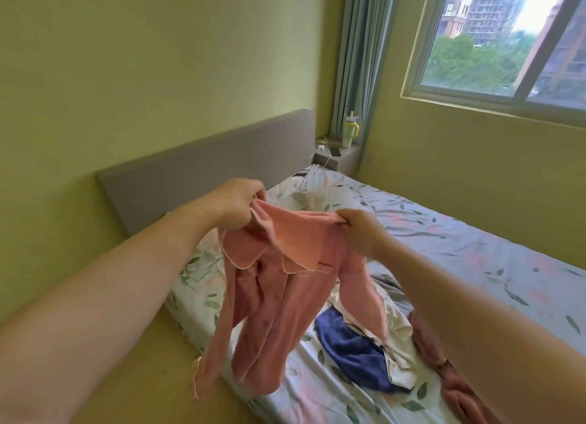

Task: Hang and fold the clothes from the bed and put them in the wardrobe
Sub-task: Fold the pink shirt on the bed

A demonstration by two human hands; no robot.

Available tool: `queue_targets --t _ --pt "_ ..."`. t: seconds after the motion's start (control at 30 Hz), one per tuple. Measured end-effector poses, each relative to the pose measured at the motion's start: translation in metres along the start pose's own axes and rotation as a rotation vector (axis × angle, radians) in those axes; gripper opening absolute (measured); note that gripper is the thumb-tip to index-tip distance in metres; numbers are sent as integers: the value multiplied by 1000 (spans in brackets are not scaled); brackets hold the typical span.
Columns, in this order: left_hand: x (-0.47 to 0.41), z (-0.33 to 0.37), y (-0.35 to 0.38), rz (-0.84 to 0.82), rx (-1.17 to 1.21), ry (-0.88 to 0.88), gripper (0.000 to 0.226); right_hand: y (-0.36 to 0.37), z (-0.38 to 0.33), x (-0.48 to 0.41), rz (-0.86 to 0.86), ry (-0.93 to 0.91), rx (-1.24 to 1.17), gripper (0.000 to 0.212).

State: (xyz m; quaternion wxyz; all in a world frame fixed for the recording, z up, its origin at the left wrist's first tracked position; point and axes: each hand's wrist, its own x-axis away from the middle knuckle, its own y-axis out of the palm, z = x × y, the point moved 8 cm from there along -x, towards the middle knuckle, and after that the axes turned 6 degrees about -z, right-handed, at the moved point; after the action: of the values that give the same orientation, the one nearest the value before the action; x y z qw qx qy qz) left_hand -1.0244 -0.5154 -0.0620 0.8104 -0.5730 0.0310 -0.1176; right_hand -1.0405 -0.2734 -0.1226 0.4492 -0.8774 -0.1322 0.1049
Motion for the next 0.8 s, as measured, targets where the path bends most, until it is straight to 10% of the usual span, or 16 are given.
queue_targets --t 0.13,0.3,0.4,0.57,0.8 --pt "8 -42 5 116 -67 -204 27 -11 0 -4 81 6 -94 29" --pt "33 -89 47 186 1085 -516 24 -17 3 -12 178 90 -215 17" --pt "38 -90 70 156 1245 -560 38 -18 -4 -17 177 51 -134 10" --pt "32 -79 76 33 1086 -292 45 -21 -6 -18 226 11 21 11" --pt "51 -59 65 -6 -54 80 39 -21 2 25 240 74 487 18"
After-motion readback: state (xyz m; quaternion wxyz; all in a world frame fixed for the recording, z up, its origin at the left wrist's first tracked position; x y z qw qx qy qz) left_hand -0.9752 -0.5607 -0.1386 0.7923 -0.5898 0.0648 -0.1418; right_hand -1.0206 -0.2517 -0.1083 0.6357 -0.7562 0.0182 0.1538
